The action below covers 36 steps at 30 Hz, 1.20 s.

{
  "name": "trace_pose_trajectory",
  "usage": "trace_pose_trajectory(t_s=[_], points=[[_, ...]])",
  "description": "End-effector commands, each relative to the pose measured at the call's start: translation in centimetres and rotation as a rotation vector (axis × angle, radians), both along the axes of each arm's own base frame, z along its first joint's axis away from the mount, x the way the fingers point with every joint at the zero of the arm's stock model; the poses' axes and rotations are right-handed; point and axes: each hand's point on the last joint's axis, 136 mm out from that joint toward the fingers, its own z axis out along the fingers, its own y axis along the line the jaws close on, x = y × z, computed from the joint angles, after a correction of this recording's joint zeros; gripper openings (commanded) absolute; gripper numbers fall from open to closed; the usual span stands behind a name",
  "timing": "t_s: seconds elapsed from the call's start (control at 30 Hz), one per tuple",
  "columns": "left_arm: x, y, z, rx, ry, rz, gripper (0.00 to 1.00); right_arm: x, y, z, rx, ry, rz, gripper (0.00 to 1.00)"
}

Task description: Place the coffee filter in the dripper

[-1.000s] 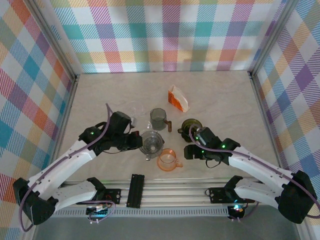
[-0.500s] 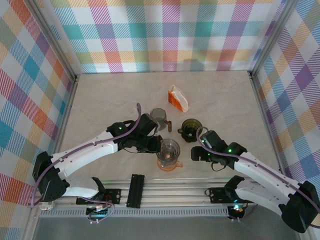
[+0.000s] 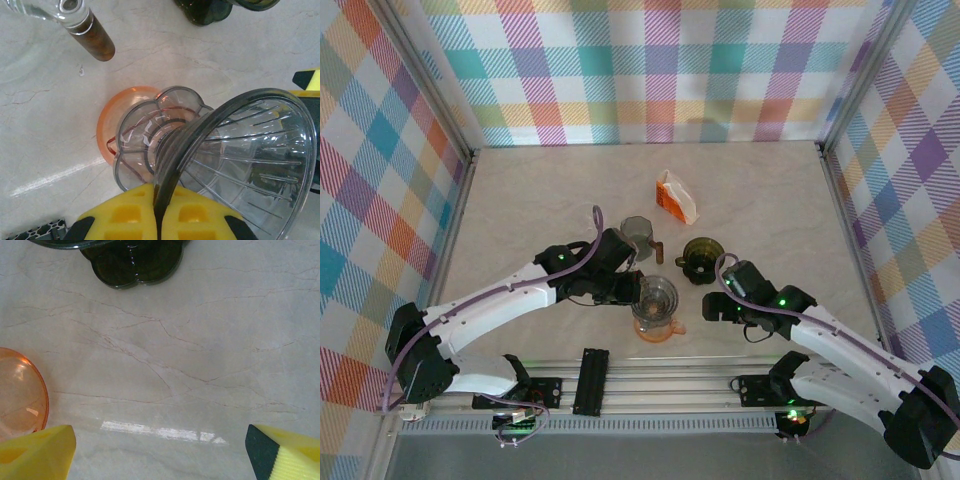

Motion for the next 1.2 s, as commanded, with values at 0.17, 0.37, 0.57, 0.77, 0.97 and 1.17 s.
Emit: trace_pose_trajectory(t_s=[0.17,0.37,0.57,0.77,0.97,1.17], points=[[-0.4,-1.1,0.2,-0.041,0.021,-0.025,0.00,-0.4,-0.5,-0.5,-0.013,0.022,-0.018,0.89],[-0.7,-0.8,-1.1,-0.012,0.054,-0.020,0.00,-0.3,-0.5,-0.5,-0.011,0.023,-0.016,0.90],[-0.5,-0.5,-0.7,-0.003,0.036,-0.009,0.13,-0.5,-0.6,-0.6,-0.009,0.024,-0.019,0.90],[-0.3,0.1,0.1,0.011,0.006,-0.003,0.09,-0.4,-0.6,-0.6,-0.012,0.025,-0.020,0.91],[-0.3,0.8,-0.1,0.037,0.001,0.011,0.20,-0.5,-0.6,-0.7,-0.010,0.028,-0.023,0.91],[-0.1,0.9,0.5,0.014,-0.018,0.027,0.38,-0.5,-0.6,-0.7,-0.009,0.029,-0.025,0.92]])
